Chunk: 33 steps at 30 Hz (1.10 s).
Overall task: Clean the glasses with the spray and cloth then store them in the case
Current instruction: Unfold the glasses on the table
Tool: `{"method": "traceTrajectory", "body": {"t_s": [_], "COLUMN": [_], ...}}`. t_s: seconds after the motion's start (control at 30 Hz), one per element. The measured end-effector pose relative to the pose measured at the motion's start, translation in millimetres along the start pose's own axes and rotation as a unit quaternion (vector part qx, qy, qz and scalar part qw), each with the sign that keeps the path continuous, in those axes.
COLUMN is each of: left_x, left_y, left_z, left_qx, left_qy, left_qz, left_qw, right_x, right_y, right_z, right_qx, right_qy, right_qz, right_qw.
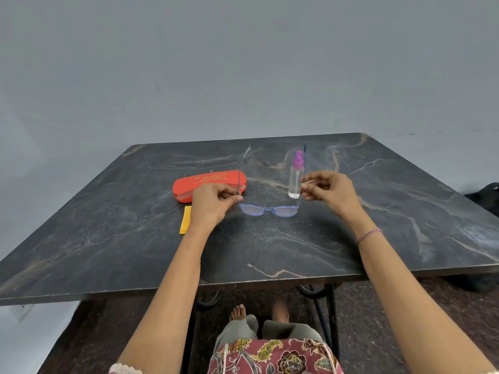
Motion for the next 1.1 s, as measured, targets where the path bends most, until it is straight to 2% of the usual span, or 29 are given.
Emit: {"method": "traceTrajectory", "body": {"t_s": [0.73,1.1], "left_x": [-2.5,1.0], "left_y": [-0.7,-1.2], "left_z": [-0.8,-2.4], "left_qx": [-0.011,-0.006], "left_qy": [-0.006,-0.009], "left_qz": [0.028,0.043], "left_qw": [1.0,0.999], "right_x": [1.0,5.9], "right_y": [0.3,-4.1], "right_z": [0.9,5.6], "right_qx": [-0.023,0.001], "right_qy": [0.003,0.001], "right_qz": [-0.021,-0.012], "right_qw": [1.0,1.0]}}
Point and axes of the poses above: each hand's wrist, its own z-axis towards the middle knuckle, its own y-axis out of the palm, x = y × z, the point moved 1 cm from there along z, towards the middle knuckle, and after that the axes turned 2 degrees about -z, right-handed, at the moved point
